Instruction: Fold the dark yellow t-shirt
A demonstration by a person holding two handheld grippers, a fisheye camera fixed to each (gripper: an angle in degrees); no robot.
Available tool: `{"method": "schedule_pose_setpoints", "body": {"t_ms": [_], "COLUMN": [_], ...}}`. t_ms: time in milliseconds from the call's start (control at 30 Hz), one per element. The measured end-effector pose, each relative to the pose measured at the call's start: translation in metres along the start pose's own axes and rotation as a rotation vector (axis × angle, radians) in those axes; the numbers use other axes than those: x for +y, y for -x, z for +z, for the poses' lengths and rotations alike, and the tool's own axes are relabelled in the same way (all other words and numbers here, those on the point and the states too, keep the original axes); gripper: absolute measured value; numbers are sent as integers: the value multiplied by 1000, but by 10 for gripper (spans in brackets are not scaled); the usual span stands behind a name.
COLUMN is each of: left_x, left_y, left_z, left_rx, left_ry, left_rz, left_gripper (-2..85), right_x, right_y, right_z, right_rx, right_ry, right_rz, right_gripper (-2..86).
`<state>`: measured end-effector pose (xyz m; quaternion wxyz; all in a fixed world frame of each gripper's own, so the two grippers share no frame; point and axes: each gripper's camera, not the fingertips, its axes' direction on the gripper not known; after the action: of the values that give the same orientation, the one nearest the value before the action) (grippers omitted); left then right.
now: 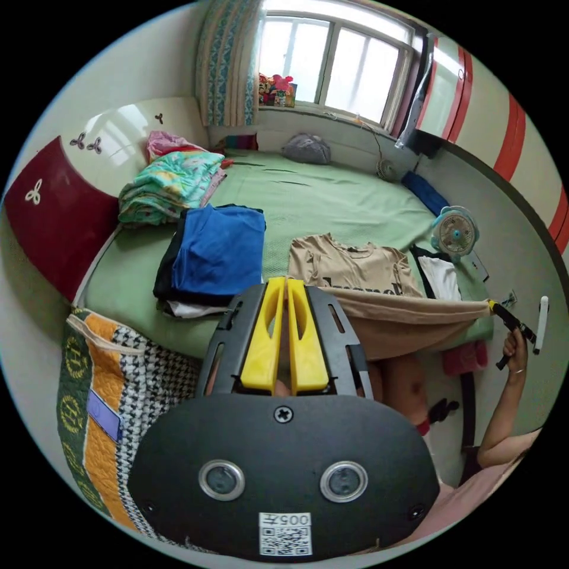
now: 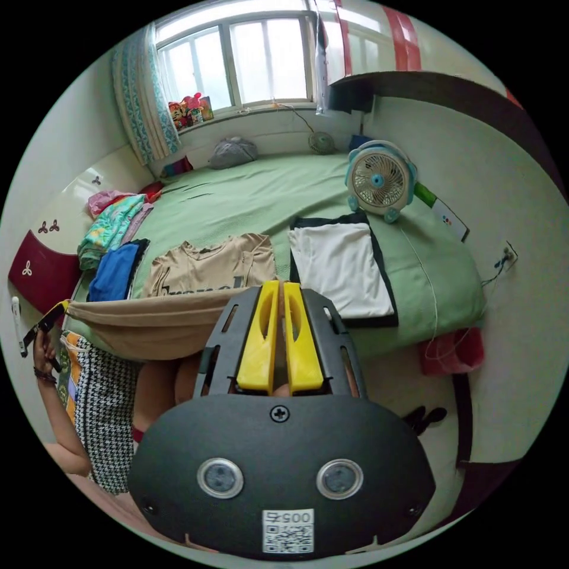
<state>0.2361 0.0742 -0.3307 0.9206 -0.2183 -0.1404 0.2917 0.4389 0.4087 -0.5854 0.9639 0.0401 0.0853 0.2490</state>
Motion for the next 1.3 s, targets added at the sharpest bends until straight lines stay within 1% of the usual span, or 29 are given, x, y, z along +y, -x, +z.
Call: {"method": "schedule_pose_setpoints", "body": {"t_ms": [133,267,400,433,500,533,600,667,767,933,1000,1067,1200,1233,1300], "left_x": [-61,-111,-166,-179,-194,-201,-204,-199,-176,-110,-90,-74,-54,-53,-55], "left_y": [-6,1,5,4,2,2,5,8,10,14,17,19,16,13,8], "left_z": [59,127,216,239,268,281,292,297,303,305,307,312,337,346,356], "left_rx": [-29,-12,-43,-98,-152,-169,-155,-103,-38,129,128,157,225,209,149], "left_ry": [36,77,169,209,241,243,242,227,253,295,313,329,392,397,398], "left_rz": [19,-29,-58,-58,-44,-48,-51,-60,-46,-38,-51,-54,-41,-34,-37], "left_gripper": [-1,2,16,33,48,56,68,74,73,72,66,64,92,108,112], "right_x": [-67,-129,-180,-194,-210,-217,-220,-208,-179,-122,-103,-84,-68,-66,-64], "right_y": [13,24,31,33,38,42,47,50,49,39,35,32,31,32,32], "right_z": [64,142,213,237,266,281,295,303,306,301,302,303,314,324,339], "right_rx": [67,65,36,13,51,104,113,72,46,-18,-31,-2,-18,8,30], "right_ry": [59,100,118,121,105,99,107,115,160,252,305,338,386,420,444], "right_rz": [-5,-1,21,25,27,12,0,-26,-69,-114,-123,-121,-119,-118,-95], "right_gripper": [-15,-15,-8,3,31,50,71,82,86,89,87,84,77,72,64]}}
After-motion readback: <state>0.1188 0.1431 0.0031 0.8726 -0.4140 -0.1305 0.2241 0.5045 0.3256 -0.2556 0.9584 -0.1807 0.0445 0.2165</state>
